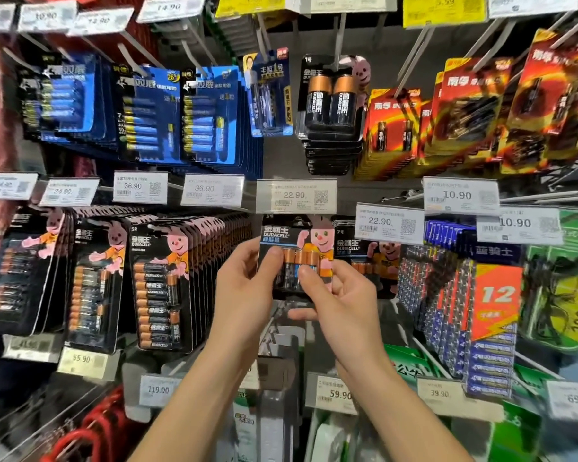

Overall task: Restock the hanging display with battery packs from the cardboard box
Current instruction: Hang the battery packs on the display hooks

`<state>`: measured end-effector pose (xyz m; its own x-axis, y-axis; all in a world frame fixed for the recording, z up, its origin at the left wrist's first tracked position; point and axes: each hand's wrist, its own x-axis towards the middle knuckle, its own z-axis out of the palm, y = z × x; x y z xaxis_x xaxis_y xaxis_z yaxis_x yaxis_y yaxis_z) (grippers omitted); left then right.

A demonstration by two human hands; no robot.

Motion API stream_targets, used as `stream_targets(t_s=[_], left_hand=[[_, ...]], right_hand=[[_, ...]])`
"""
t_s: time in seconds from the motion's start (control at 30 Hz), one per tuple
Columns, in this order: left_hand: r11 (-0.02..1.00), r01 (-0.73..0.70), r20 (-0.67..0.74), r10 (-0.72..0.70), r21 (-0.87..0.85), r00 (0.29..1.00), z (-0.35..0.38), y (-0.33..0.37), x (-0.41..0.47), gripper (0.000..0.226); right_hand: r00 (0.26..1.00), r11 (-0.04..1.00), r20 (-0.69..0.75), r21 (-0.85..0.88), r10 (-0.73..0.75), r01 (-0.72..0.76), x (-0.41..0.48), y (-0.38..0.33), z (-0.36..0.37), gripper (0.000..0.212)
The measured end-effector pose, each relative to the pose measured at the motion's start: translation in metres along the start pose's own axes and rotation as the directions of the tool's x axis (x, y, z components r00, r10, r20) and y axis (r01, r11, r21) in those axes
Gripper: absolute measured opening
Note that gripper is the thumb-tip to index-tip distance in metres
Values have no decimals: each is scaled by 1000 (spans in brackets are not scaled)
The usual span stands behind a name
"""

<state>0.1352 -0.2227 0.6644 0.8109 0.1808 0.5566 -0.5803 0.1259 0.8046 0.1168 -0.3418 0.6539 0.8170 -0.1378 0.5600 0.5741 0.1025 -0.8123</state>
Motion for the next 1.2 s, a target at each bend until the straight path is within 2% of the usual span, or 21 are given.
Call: stream_targets(t_s=[0.3, 0.37, 0.47, 0.63, 0.8, 0.93, 1.03, 1.1, 1.2], left_hand=[[994, 51, -42, -47, 96, 998, 5, -28, 24, 13], [989, 69, -56, -62, 130, 997, 7, -36, 30, 18], [987, 99, -86, -89, 123, 992, 9, -45, 38, 13], [980, 88, -169, -58, 180, 984, 13, -54, 48, 17], [976, 83, -204, -41, 200, 978, 15, -60, 52, 24], [981, 120, -144, -98, 154, 985, 7, -70, 43, 20], [962, 88, -57, -75, 259, 996, -9, -77, 26, 34], [939, 9, -5, -8, 345, 1000, -23, -82, 6, 45], [826, -186, 120, 144, 532, 982, -49, -85, -39, 50]], right_hand=[[988, 988, -72, -59, 136, -140, 17, 15, 6, 8], [980, 982, -95, -47, 176, -181, 22, 21, 6, 6], [969, 977, -132, -31, 207, -213, 23, 30, 2, 10], [949, 956, -135, -40, 284, -291, 11, 40, -7, 31], [940, 943, -159, -95, 301, -318, -4, 39, -17, 34], [957, 943, -163, -195, 242, -272, -25, 38, -24, 30], [976, 937, -132, -285, 171, -202, -48, 41, -25, 26], [987, 913, -113, -380, 112, -147, -66, 49, -25, 25], [995, 820, -82, -565, 54, -91, -96, 63, -22, 24]])
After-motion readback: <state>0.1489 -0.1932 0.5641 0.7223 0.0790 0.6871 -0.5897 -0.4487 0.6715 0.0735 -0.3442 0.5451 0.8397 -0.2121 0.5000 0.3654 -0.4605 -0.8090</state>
